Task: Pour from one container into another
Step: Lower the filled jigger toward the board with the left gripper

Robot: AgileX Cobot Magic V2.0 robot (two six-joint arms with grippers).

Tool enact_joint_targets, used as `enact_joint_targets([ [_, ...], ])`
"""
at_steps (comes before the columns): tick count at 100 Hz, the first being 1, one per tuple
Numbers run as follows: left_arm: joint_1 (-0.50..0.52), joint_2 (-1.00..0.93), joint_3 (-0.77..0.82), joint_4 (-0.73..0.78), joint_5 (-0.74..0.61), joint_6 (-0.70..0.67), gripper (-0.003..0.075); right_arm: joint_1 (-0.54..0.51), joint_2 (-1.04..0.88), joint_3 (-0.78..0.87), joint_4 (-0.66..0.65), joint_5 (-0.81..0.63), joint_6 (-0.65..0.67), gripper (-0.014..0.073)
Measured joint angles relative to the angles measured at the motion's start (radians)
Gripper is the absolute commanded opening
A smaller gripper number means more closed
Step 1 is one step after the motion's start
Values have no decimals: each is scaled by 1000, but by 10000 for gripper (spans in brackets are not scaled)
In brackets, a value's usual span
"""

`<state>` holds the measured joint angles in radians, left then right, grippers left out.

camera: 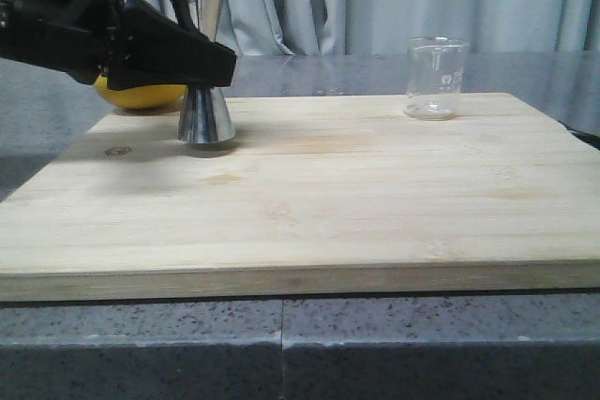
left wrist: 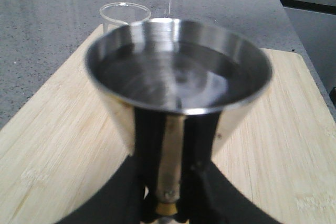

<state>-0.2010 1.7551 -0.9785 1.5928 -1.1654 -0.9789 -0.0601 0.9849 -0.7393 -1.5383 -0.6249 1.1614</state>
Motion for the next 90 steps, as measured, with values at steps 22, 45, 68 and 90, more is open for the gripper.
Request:
enact_joint_targets([
  [22,0,2,9,0,0,2,-2,0,0,0,0,0,0,523],
  [45,0,2,11,0,0,2,-2,0,0,0,0,0,0,522],
  [68,0,2,11,0,0,5,-2,0,0,0,0,-2,0,522],
  [90,0,4,11,0,0,5,-2,0,0,0,0,-2,0,522],
])
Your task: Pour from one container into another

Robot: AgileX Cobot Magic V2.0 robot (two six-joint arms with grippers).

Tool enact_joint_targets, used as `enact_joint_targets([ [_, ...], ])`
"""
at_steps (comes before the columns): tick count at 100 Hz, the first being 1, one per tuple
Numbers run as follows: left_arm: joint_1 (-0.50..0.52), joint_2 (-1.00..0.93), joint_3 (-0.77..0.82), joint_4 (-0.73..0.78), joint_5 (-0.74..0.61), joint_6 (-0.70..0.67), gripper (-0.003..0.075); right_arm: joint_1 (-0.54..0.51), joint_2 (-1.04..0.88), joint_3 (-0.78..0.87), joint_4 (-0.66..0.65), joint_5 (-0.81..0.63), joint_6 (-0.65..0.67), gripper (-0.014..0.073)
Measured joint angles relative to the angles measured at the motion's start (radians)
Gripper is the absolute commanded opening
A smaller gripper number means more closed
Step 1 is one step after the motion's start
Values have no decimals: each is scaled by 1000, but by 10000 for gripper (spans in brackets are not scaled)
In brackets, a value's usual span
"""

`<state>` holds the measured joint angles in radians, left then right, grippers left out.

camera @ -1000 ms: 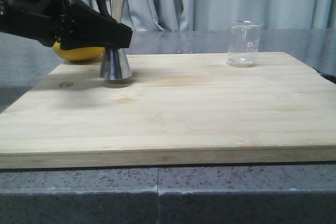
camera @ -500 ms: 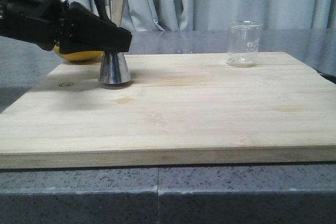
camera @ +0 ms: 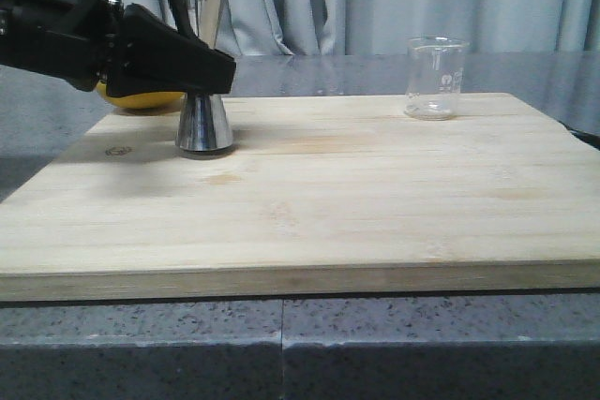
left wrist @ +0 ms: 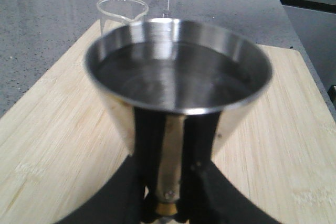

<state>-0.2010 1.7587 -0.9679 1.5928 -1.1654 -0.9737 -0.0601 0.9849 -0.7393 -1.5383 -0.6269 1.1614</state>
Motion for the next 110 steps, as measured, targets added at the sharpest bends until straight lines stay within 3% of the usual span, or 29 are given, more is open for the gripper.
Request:
enact_joint_targets([
  [110,0,16,1,0,-4,17,-1,0,0,0,-1,0,0,522],
])
